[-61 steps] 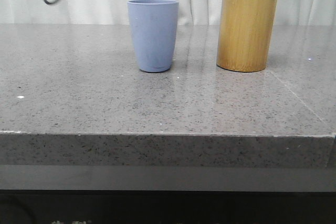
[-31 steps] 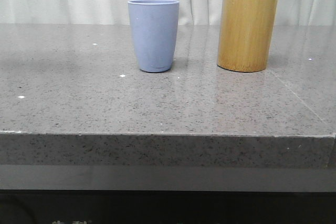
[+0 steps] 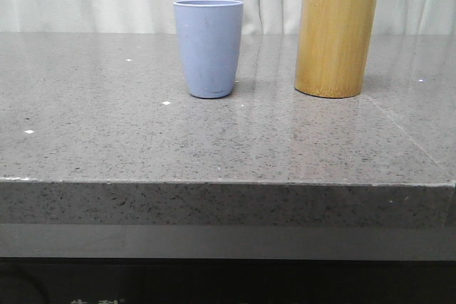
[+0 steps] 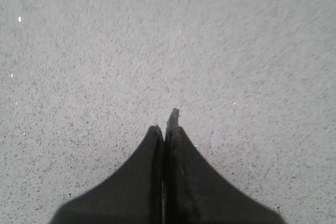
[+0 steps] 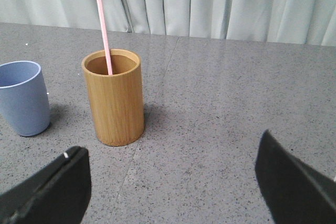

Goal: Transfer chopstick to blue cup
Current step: 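Raise the left gripper up and away from the blue cup, then lower the right gripper onto the pink stick in the bamboo holder and grasp it, then lift the pink stick up out of the holder with the right gripper, then move the pink stick over the blue cup and release it inside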

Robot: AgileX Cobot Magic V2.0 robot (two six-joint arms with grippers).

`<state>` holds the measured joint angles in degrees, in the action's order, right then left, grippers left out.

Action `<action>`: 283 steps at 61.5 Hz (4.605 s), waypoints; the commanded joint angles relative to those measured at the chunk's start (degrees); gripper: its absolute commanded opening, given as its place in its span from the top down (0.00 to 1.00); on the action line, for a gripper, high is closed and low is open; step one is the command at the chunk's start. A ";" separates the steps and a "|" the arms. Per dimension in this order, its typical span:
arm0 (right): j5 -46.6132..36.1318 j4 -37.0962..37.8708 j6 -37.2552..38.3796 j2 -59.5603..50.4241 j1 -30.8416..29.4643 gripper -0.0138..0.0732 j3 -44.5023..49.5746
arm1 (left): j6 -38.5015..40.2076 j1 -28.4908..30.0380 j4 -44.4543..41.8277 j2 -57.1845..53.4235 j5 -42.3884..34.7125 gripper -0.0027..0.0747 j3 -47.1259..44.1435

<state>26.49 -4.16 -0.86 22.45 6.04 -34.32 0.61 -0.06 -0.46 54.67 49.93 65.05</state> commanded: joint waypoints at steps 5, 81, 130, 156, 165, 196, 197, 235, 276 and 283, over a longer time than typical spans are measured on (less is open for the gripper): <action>-4.06 0.32 -0.37 0.82 -0.24 0.10 -1.95 | 0.53 0.03 0.94 -13.12 -15.11 0.99 -10.96; -6.15 -3.05 -0.37 48.80 8.66 0.13 -39.27 | 0.53 0.03 0.46 -40.81 -27.31 0.99 -38.87; -6.33 -3.05 -0.37 71.71 10.41 0.16 -58.66 | 0.53 0.03 0.46 -40.81 -27.31 0.99 -38.87; -10.63 -3.05 -0.37 72.29 10.41 0.65 -58.66 | 0.53 0.03 0.46 -40.81 -27.31 0.99 -38.87; -11.85 -3.05 -0.37 72.29 10.41 0.75 -58.66 | 0.53 0.03 0.46 -40.81 -27.31 0.99 -38.87; -13.17 -2.64 -0.37 70.85 10.41 0.75 -58.66 | 0.53 0.03 0.46 -40.81 -27.31 0.99 -38.87; -12.94 -2.56 -0.37 70.66 10.41 0.75 -58.66 | 0.53 0.03 0.46 -40.81 -27.31 0.99 -38.87; -15.52 2.82 -0.37 55.15 10.36 0.75 -58.66 | 0.53 0.03 0.46 -40.81 -27.31 0.99 -38.87; -29.27 1.69 -0.37 58.49 23.09 0.75 -58.56 | 0.53 0.03 0.46 -40.81 -27.31 0.99 -38.87; -31.53 1.74 -0.37 61.89 26.39 0.75 -58.56 | 0.53 0.03 0.46 -40.81 -27.31 0.99 -38.87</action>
<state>1.43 -2.38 -0.86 84.18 30.69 -91.06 0.61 -0.06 0.00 13.45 27.63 24.68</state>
